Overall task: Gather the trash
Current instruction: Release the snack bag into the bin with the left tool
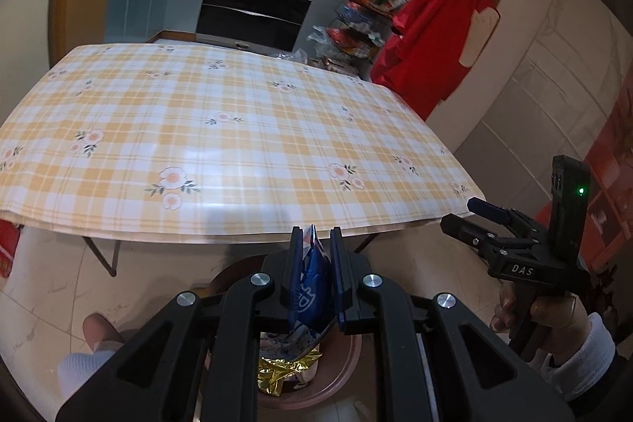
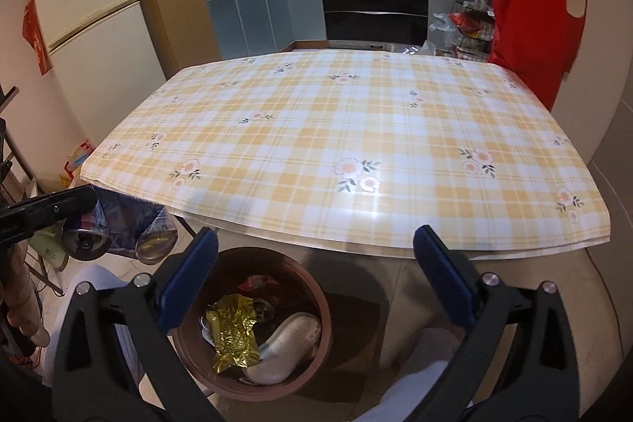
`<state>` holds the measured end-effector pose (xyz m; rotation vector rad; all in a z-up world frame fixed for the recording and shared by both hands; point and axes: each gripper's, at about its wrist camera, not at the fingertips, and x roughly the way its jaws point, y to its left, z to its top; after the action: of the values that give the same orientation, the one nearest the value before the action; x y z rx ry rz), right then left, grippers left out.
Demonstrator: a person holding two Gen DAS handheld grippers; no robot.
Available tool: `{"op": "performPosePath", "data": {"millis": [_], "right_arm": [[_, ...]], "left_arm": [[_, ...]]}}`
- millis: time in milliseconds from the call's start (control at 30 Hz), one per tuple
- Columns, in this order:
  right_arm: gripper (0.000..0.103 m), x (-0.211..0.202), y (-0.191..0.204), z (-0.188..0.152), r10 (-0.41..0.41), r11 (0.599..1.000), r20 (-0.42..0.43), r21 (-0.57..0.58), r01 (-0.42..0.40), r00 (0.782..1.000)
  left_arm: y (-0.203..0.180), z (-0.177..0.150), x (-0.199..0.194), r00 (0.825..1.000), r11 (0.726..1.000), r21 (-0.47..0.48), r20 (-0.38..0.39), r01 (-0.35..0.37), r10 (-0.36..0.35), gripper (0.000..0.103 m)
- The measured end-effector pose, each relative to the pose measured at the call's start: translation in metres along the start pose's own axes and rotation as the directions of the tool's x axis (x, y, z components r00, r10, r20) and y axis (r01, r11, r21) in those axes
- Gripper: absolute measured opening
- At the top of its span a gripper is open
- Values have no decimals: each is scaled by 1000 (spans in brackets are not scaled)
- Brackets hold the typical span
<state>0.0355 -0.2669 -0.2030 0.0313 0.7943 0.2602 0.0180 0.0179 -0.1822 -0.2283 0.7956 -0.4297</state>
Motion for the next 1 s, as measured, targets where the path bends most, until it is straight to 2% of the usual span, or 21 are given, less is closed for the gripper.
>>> {"op": "performPosePath", "data": {"millis": [67, 133, 167, 200, 267, 400, 567, 833, 933, 1000], "right_arm": [[97, 0, -5, -2, -6, 1000, -2, 10, 6, 1000], [97, -2, -8, -4, -11, 1000, -3, 17, 11, 1000], [97, -2, -10, -5, -15, 1000, -5, 21, 15, 1000], [97, -2, -10, -5, -19, 1000, -6, 22, 19, 1000], [97, -3, -12, -5, -33, 999, -7, 25, 33, 999], [97, -3, -14, -4, -70, 997, 2, 34, 70, 998], [97, -7, -12, 1, -90, 995, 11, 51, 90, 996], [97, -15, 3, 18, -77, 996, -7, 46, 77, 997], [97, -23, 14, 30, -104, 994, 9, 21, 104, 995], [97, -32, 24, 40, -123, 992, 39, 2, 123, 992]], "left_arm": [[-5, 0, 8, 1000, 1000, 20, -12, 5, -5, 14], [-10, -1, 14, 1000, 999, 35, -22, 22, -21, 21], [-11, -1, 15, 999, 999, 36, -24, 30, -29, 45], [-12, -2, 15, 999, 999, 32, -22, 40, -40, 63], [-11, -1, 12, 998, 998, 21, -2, 55, -55, 67], [-8, 2, 6, 1000, 1000, 31, 22, -5, 5, 83], [5, 5, -2, 992, 993, 32, 63, -110, 107, 93], [17, 19, -18, 978, 981, 38, 102, -189, 184, 95], [15, 30, -27, 961, 967, 57, 144, -247, 237, 97], [15, 38, -34, 955, 964, 58, 167, -258, 246, 97]]}}
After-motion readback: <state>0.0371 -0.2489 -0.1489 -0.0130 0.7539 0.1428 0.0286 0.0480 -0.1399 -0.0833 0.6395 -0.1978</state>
